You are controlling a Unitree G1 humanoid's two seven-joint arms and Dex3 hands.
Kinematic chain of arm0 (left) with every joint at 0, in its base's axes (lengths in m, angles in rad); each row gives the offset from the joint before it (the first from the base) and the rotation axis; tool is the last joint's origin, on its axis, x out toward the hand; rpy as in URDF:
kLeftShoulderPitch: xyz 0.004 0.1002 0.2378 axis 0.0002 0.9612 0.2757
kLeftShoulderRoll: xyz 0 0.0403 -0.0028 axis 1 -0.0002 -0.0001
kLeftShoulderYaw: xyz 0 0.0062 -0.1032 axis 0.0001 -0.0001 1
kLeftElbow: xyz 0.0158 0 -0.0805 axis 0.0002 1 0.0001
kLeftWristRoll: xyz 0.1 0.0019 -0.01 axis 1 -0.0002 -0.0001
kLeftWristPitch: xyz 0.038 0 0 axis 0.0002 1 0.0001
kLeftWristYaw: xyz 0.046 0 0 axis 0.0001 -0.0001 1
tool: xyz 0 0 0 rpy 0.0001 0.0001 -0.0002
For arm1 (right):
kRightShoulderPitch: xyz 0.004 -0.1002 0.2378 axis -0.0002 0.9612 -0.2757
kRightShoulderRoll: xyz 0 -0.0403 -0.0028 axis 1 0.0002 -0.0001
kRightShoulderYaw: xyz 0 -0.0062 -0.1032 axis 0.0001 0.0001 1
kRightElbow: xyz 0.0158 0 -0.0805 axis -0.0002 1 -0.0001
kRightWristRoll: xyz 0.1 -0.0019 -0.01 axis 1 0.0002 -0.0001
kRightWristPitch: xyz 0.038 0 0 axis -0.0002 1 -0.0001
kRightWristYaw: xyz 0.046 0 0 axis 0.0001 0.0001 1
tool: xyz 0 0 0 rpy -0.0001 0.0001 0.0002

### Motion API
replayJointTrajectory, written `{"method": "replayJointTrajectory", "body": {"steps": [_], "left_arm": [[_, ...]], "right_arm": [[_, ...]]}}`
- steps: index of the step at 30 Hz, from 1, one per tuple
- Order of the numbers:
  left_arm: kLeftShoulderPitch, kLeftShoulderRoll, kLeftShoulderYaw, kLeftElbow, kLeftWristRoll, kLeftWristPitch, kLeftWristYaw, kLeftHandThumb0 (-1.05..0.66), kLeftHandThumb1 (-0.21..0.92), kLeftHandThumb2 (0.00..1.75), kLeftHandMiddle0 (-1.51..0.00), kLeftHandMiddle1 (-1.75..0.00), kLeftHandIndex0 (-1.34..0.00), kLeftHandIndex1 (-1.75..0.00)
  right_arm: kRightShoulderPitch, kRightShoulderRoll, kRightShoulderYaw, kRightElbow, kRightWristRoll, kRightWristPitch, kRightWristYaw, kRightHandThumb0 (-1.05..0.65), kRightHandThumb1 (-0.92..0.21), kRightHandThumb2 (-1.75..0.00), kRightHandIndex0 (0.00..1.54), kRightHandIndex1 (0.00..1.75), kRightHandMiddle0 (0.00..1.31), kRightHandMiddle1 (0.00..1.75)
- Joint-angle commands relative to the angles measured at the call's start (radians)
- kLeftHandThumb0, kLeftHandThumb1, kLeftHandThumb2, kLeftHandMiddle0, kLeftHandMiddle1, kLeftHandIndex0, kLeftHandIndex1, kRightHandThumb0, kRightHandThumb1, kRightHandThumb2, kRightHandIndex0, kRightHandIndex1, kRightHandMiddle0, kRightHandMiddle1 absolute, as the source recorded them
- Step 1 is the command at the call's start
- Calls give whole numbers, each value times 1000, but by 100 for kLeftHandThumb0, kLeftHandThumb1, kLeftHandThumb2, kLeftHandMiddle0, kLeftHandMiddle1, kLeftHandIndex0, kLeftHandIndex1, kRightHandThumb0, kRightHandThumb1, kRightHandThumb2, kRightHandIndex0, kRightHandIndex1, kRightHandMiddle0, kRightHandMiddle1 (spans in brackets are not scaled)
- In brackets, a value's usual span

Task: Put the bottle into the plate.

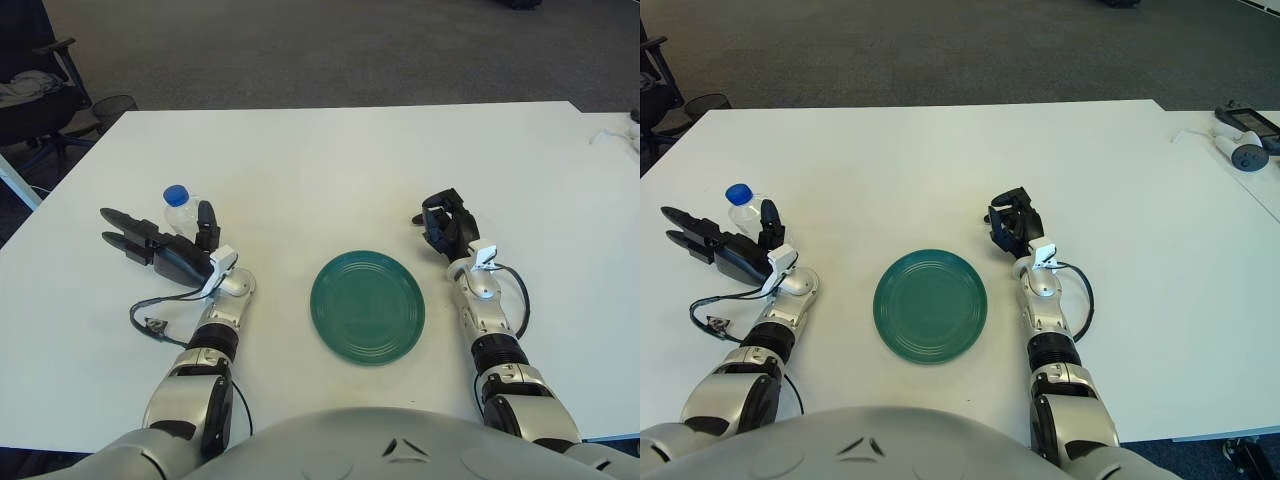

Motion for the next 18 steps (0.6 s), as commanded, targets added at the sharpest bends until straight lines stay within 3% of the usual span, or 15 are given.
{"method": "replayJointTrajectory", "body": {"steps": [1,18], "left_arm": [[108,-15,-20,105,-5,4,-38,-105,92,47,-4,-1,0,-1],[93,10,-44,115,-24,-11,-100,-105,92,45,-7,-3,0,0]], "right_arm": [[75,-7,-13,91,5,114,-8,-1,-85,-56,33,149,18,175],[71,-7,-15,106,12,100,-5,-1,-82,-60,34,148,21,175]]}}
